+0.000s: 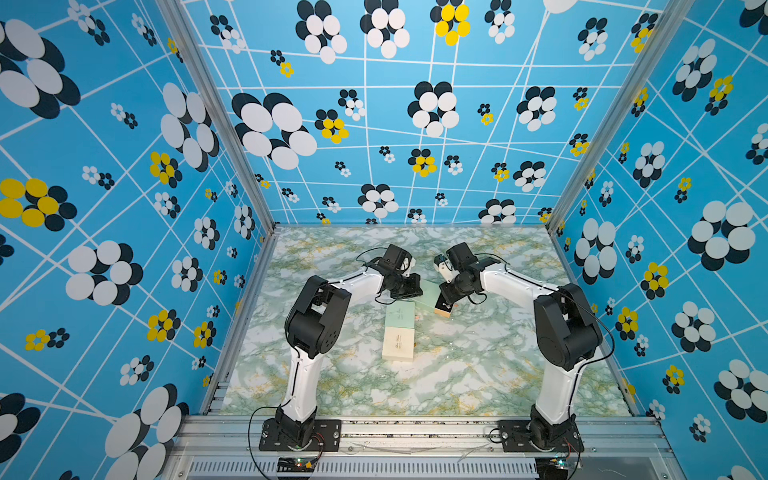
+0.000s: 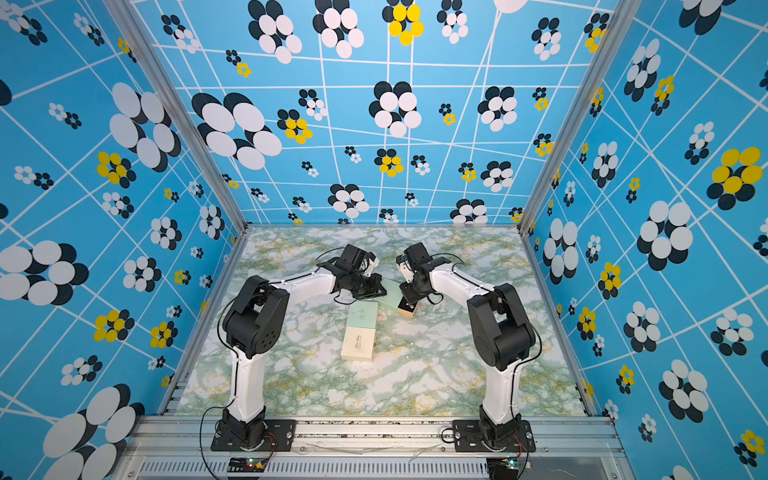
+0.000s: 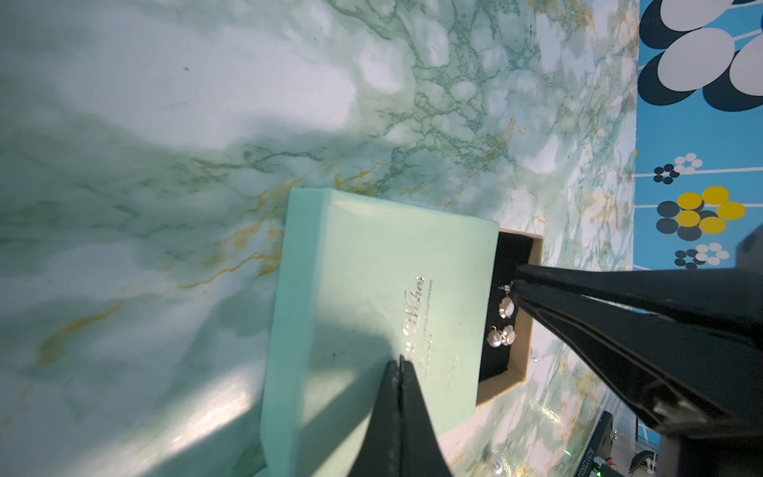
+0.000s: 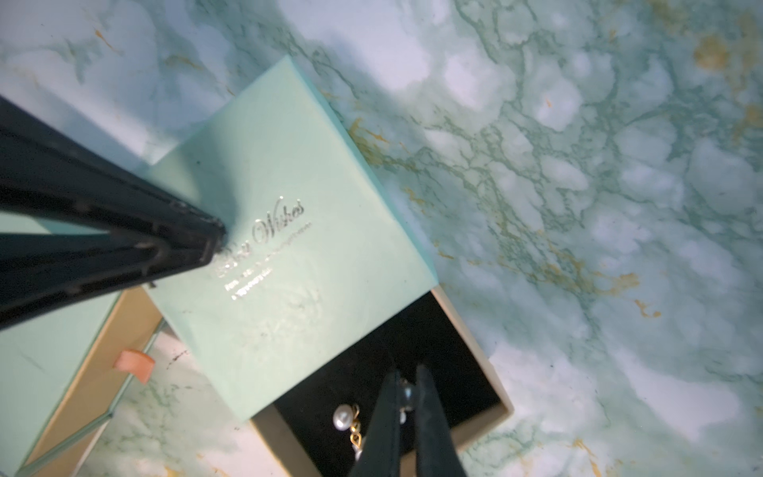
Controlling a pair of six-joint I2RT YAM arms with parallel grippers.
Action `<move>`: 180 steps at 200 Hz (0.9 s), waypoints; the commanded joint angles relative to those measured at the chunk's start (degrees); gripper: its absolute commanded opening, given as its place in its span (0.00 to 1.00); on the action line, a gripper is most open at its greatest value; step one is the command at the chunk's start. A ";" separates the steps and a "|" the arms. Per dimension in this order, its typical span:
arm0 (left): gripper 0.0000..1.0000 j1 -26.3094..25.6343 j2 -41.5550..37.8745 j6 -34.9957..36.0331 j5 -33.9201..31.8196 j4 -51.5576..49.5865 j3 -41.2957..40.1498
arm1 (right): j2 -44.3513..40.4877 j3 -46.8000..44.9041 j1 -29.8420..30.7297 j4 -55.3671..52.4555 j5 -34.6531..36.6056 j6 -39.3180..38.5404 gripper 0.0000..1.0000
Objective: Take out the earrings from the drawer-style jewelry box
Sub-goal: Pick up the earring from the drawer.
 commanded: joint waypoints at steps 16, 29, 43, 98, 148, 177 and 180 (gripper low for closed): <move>0.00 0.66 0.14 1.20 -1.74 -4.87 -1.29 | 1.60 3.26 1.75 -3.92 2.80 1.52 0.00; 0.00 0.67 0.10 1.17 -1.68 -4.84 -1.29 | 1.61 3.56 1.82 -4.30 3.05 1.79 0.00; 0.00 0.67 -0.01 1.17 -1.73 -4.77 -1.42 | 1.34 3.47 1.82 -4.46 3.40 2.02 0.00; 0.00 0.67 0.05 1.08 -1.69 -4.69 -1.51 | 0.52 2.10 1.81 -4.90 4.50 2.28 0.00; 0.00 0.67 -0.08 1.10 -1.77 -4.69 -1.63 | -1.80 -0.76 1.82 -2.76 6.02 4.02 0.00; 0.00 0.66 -0.17 1.08 -1.78 -4.78 -1.72 | -3.40 -2.76 1.82 -0.78 6.00 5.51 0.00; 0.00 0.66 -0.23 1.09 -1.77 -4.73 -1.74 | -3.50 -2.96 1.82 -0.70 5.97 5.67 0.00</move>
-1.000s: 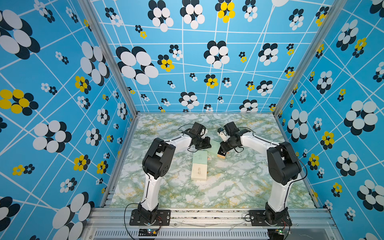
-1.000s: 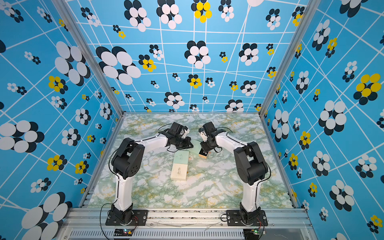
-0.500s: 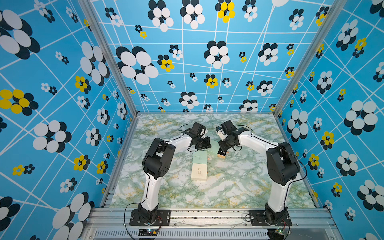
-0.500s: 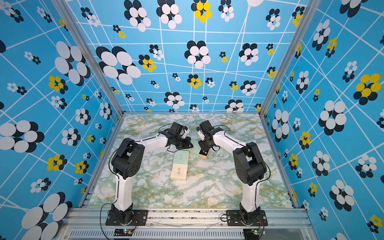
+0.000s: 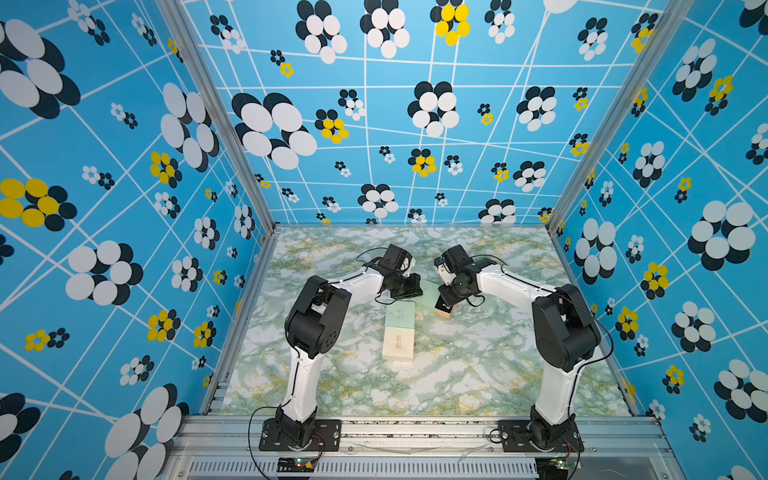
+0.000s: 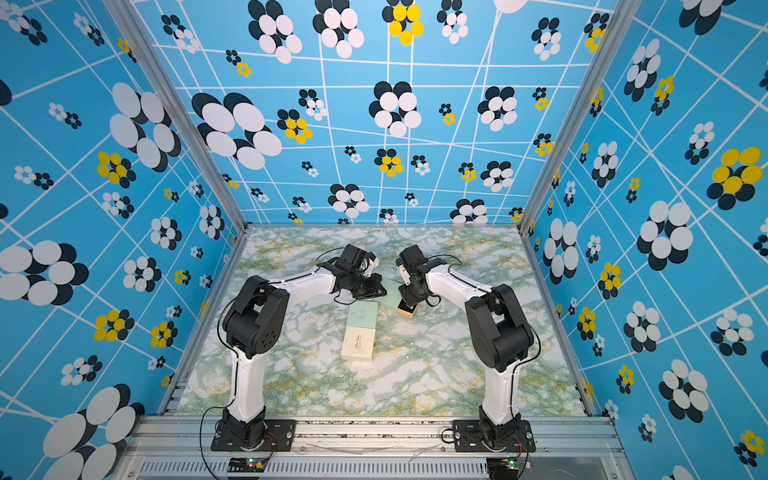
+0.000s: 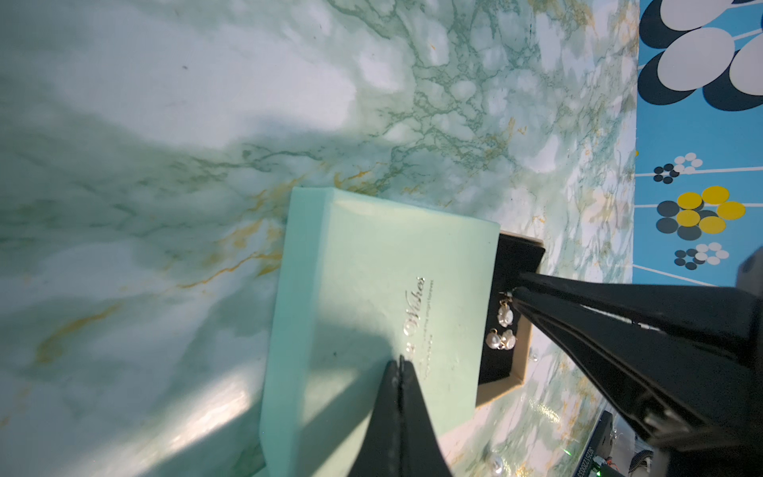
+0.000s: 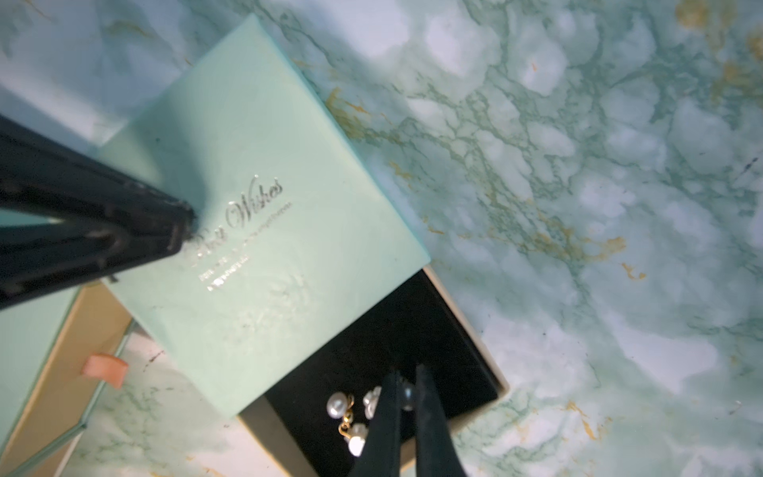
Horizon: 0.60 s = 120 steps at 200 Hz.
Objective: Take out the earrings from the drawer-style jewelry box
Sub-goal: Pick up the earring from the drawer.
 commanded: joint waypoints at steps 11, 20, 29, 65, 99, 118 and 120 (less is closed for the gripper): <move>0.00 0.67 -0.25 1.10 -1.88 -4.78 -1.87 | -3.46 -2.16 0.34 1.14 1.06 2.35 0.00; 0.00 0.66 -0.33 1.11 -1.88 -4.77 -2.01 | -3.67 -2.52 0.34 1.42 1.11 2.52 0.00; 0.00 0.67 -0.42 1.12 -1.97 -4.69 -2.05 | -3.86 -2.91 0.27 1.70 0.96 2.67 0.00; 0.00 0.75 -0.54 1.11 -1.97 -4.51 -2.40 | -5.24 -4.16 -0.04 2.83 0.72 3.64 0.00; 0.00 0.73 -0.63 1.11 -1.97 -4.51 -2.41 | -7.11 -5.74 -0.55 3.75 0.74 4.32 0.00; 0.00 0.75 -0.66 1.11 -1.97 -4.51 -2.30 | -8.24 -6.69 -1.03 3.99 0.86 4.56 0.00; 0.00 0.75 -0.68 1.12 -1.97 -4.51 -2.31 | -8.39 -6.83 -1.11 3.99 0.79 4.59 0.00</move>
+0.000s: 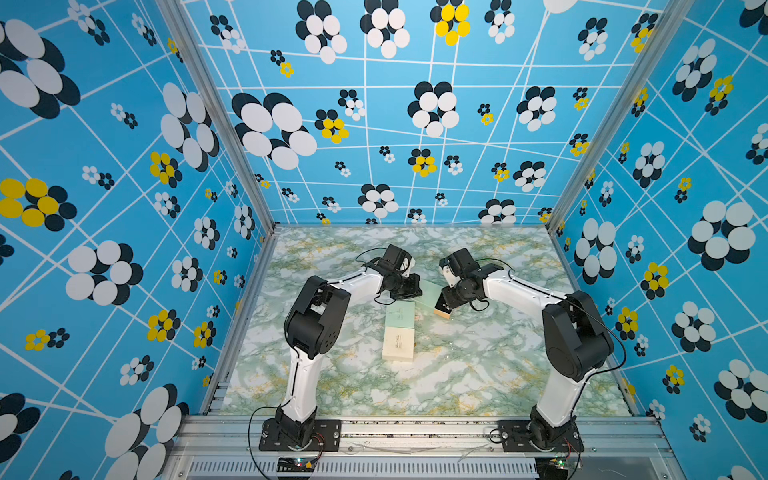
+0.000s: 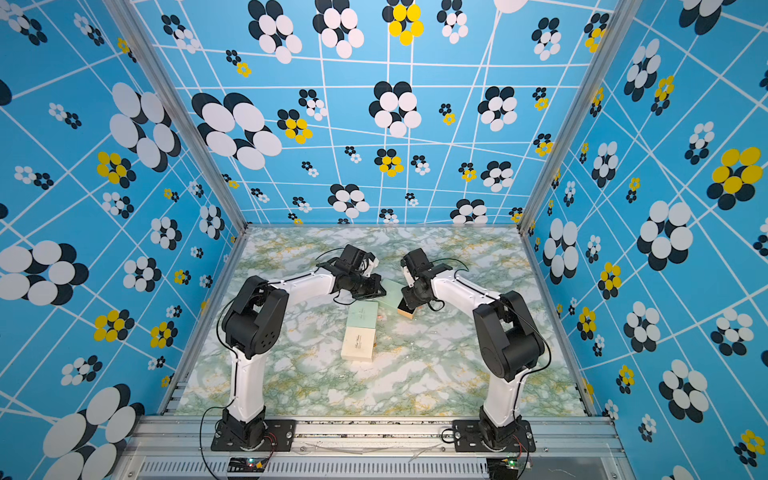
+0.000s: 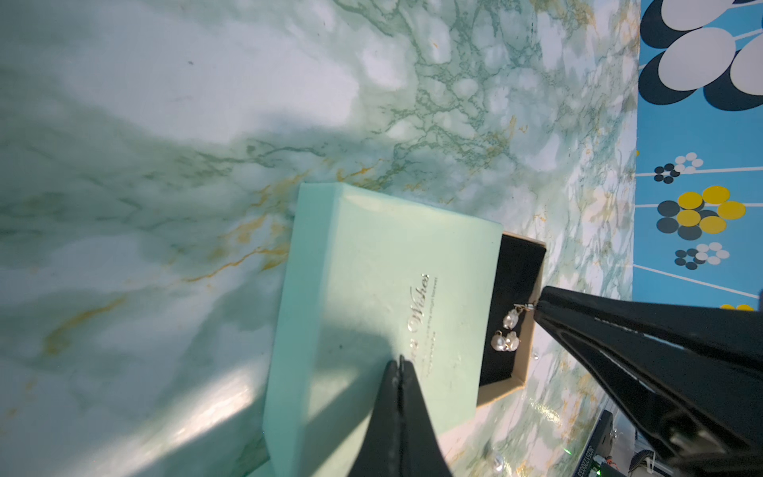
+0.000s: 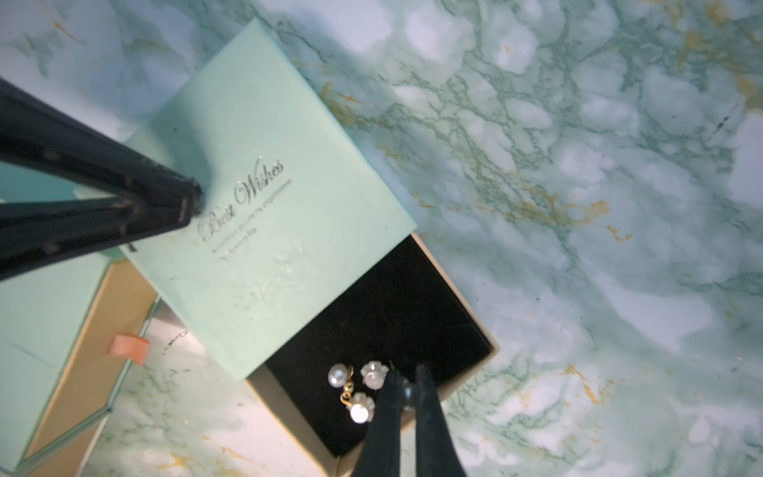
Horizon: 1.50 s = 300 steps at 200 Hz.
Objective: Take out the earrings from the drawer-style jewelry box
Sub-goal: Pick up the earring from the drawer, then place the earring at the center of the board.
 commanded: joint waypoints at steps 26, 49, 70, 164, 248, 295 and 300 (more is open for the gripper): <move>0.00 0.70 -0.41 1.12 -1.93 -4.51 -1.85 | -5.47 -3.39 -1.60 2.27 -0.07 2.01 0.00; 0.00 0.80 -0.16 1.09 -1.84 -4.49 -1.84 | -7.75 -5.07 -2.60 3.32 -1.98 2.90 0.00; 0.00 0.73 -0.11 1.07 -1.75 -4.45 -1.90 | -9.42 -6.53 -3.42 3.11 -2.45 3.74 0.00; 0.00 1.04 -0.69 1.36 -1.67 -4.65 -1.57 | -11.01 -13.01 -5.82 1.37 -4.84 8.10 0.00; 0.00 1.13 -0.52 1.21 -1.52 -4.27 -2.20 | -9.93 -15.95 -6.95 4.16 -8.69 9.84 0.00; 0.00 1.13 -0.51 1.11 -1.40 -4.09 -2.10 | -8.67 -16.65 -7.71 5.44 -10.48 10.11 0.00; 0.00 1.14 -0.49 1.02 -1.40 -4.10 -2.17 | -8.54 -16.66 -7.75 5.41 -10.55 10.07 0.00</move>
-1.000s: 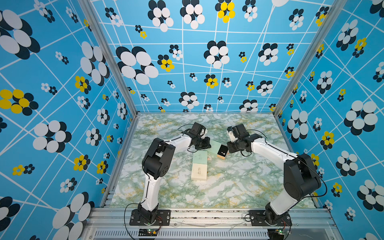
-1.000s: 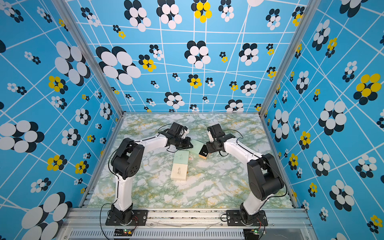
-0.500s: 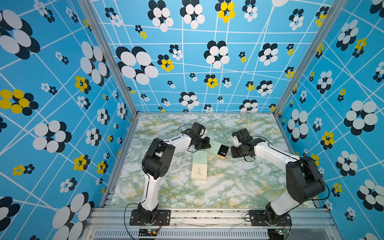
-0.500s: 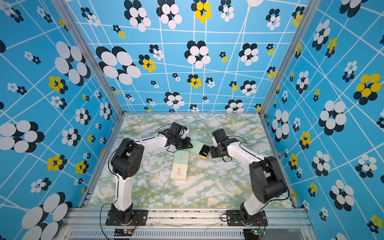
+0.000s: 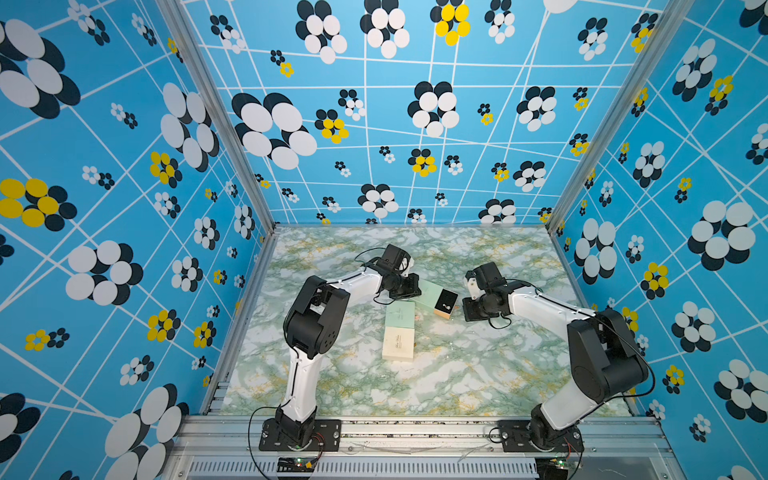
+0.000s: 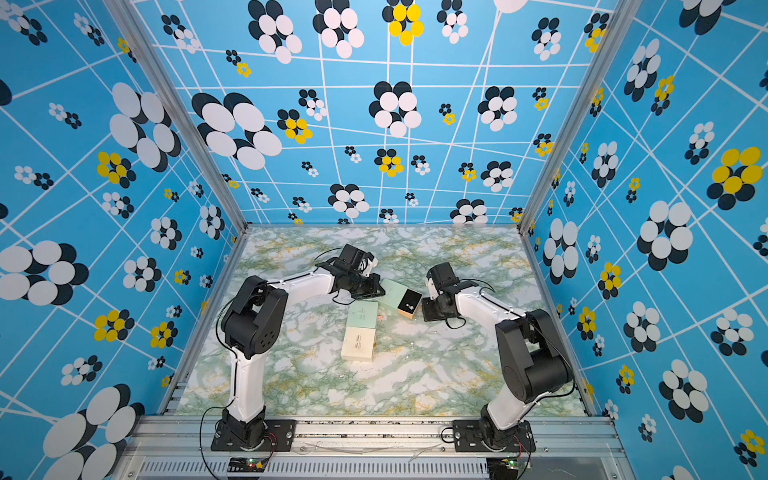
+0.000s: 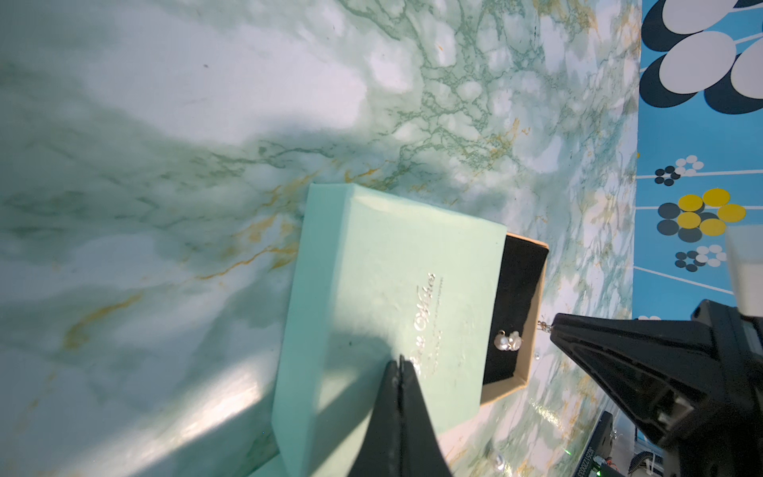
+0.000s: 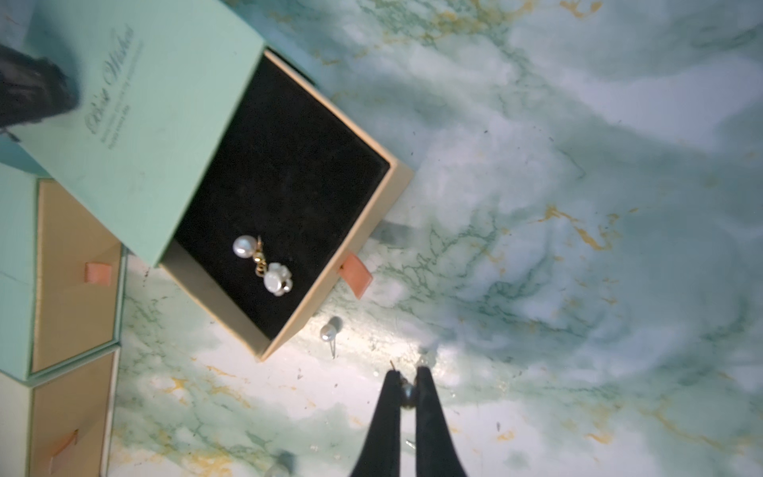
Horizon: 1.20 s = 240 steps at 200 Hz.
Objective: Take out the earrings from the drawer-style jewelry box
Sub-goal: Place the earring at the center of the board.
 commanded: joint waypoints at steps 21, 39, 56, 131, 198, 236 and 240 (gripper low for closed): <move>0.00 0.76 -0.33 1.15 -1.62 -4.14 -1.97 | 0.98 -0.21 -0.63 0.43 -1.30 0.53 0.03; 0.00 0.76 -0.31 1.04 -1.62 -4.14 -1.97 | 0.52 -0.01 -0.67 -0.06 -0.65 -0.07 0.08; 0.00 0.75 -0.31 1.04 -1.62 -4.03 -2.11 | 0.28 0.70 -0.80 -1.14 -0.11 -1.04 0.14; 0.00 0.76 -0.35 1.10 -1.62 -4.05 -2.11 | -1.90 3.77 -0.70 -3.27 -0.95 -6.00 0.28; 0.00 0.75 -0.38 1.10 -1.62 -4.22 -2.07 | -1.57 8.42 2.81 -0.51 -5.80 -9.89 0.28; 0.00 0.76 -0.34 1.07 -1.63 -4.40 -2.14 | 3.28 11.85 6.69 -2.58 -1.09 -14.91 0.27; 0.00 0.80 -0.39 1.16 -1.57 -4.40 -2.10 | 3.46 11.91 6.69 -2.24 -1.06 -15.05 0.27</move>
